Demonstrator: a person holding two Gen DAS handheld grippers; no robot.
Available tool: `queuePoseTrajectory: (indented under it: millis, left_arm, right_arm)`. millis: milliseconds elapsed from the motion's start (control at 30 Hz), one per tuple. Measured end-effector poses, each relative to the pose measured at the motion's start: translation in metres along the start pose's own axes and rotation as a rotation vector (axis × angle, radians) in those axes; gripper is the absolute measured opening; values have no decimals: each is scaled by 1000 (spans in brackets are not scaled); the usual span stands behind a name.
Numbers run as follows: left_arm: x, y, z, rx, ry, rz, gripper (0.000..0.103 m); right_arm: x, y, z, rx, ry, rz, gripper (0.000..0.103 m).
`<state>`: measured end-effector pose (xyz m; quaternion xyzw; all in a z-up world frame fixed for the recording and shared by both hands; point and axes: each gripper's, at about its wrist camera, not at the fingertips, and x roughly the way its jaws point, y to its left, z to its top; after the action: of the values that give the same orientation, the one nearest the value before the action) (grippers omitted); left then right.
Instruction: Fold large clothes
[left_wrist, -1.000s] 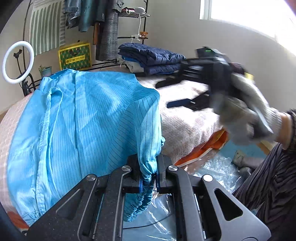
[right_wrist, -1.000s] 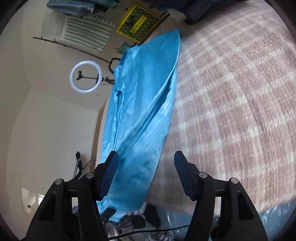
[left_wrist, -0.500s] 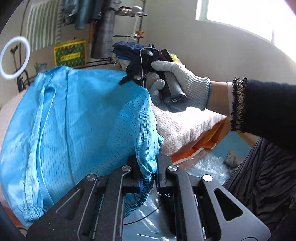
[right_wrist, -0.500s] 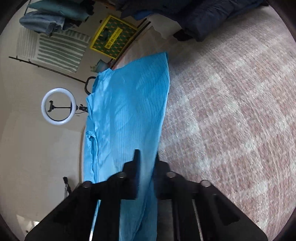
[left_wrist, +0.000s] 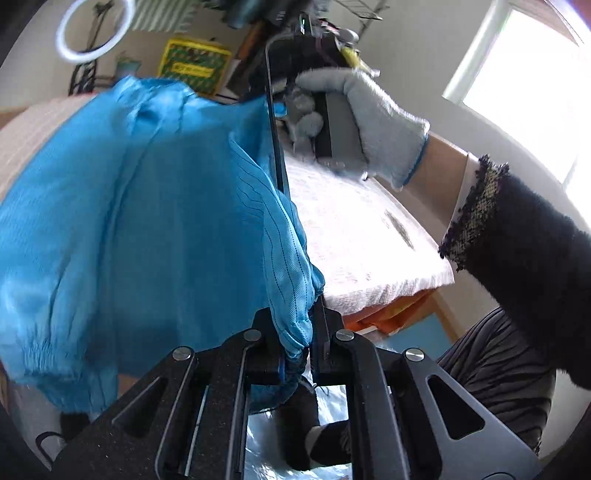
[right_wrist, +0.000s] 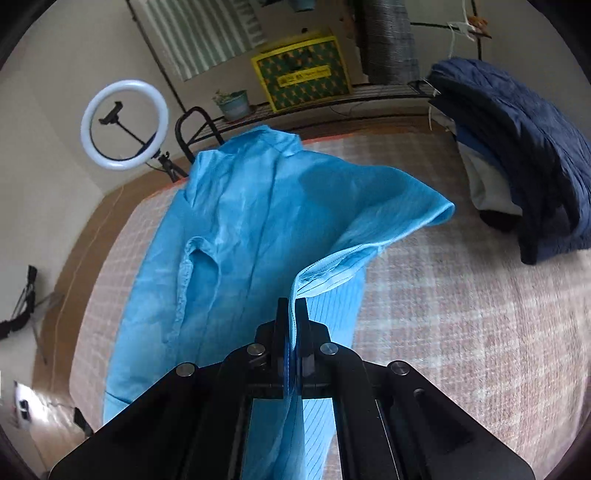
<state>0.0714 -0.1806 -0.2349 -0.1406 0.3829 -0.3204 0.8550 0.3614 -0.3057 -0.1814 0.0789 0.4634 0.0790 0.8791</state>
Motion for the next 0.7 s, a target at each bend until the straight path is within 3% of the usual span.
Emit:
queuePoseTrajectory:
  millis: [333,533,600,700]
  left_arm:
    - [-23,67,-21,-279,8,30,7]
    - [-31,91,-30,-352,13,52,7]
    - [-31,97,-30,-369,16,53,7]
    - [-29,100,-28,-372,28,35,7]
  right_arm:
    - [78,134,-17,-357,82,-70,1]
    - [112,162,-26,-430,115,-70,1]
    - [115,165,-27,-443,127,-17,2]
    - [105,162,-22,-407,143,56,16]
